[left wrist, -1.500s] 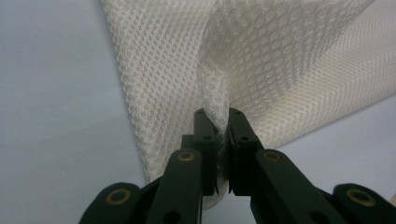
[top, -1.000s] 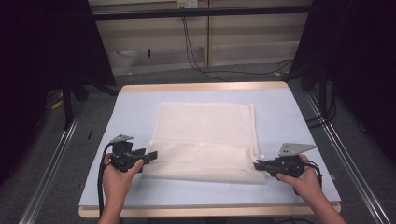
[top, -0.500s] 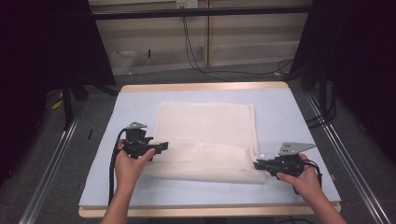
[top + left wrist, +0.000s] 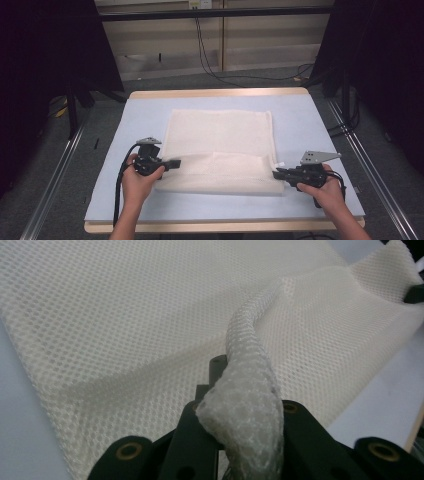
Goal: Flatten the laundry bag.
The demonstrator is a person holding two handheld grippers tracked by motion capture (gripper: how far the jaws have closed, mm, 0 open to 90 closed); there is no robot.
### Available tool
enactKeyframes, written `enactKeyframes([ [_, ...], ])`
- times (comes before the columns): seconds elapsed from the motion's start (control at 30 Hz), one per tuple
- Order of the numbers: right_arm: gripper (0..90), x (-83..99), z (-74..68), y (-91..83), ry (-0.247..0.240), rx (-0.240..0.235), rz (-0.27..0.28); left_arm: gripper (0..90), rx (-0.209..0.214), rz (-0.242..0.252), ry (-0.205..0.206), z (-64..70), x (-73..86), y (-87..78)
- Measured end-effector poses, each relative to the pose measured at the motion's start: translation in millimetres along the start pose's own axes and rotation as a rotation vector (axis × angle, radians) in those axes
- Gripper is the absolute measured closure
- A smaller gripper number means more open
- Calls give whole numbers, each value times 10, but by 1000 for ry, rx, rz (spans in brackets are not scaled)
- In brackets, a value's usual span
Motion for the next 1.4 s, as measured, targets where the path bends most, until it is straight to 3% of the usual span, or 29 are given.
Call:
enactKeyframes([
  [0.17, 750, -53, 75, -65, 20, 33, 11, 862, 22, 25, -26, 19, 104, -66],
  [0.33, 708, -157, 201, -209, 39, 52, 49, 863, 21, 30, -25, 8, 154, -115],
  [0.43, 701, -191, 319, -297, 36, 108, 41, 863, 27, 29, -30, 13, 165, -116],
  [0.5, 675, -160, 374, -309, 26, 162, -4, 863, 28, 24, -23, 16, 168, -116],
  [0.7, 558, -13, 468, -110, 62, 227, -70, 863, 43, 34, -29, 41, 183, -124],
  [0.87, 519, 24, 407, 137, 42, 206, -106, 863, 40, 34, -19, 44, 189, -142],
  [1.03, 664, 99, 338, 306, -13, 241, -179, 862, 44, 29, -22, 47, 201, -146],
  [1.13, 850, 88, 339, 313, 30, 242, -169, 863, 48, 28, -18, 37, 200, -147],
  [1.2, 883, 76, 353, 332, 43, 247, -171, 862, 42, 25, -13, 43, 194, -143],
  [1.3, 890, 17, 422, 374, 51, 311, -147, 862, 48, 23, -7, 74, 180, -126],
  [1.4, 889, -45, 538, 442, 63, 324, -130, 862, 46, 25, 11, 77, 157, -108],
])
Point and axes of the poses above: each handheld gripper's, and its own axes: y roughly forward along the jaws, x roughly out of its underside, z roughly to its right, the point moved 7 cm from there along y, roughly forward along the jaws, and after that the axes turned 9 degrees about z, right-handed, at the moved point
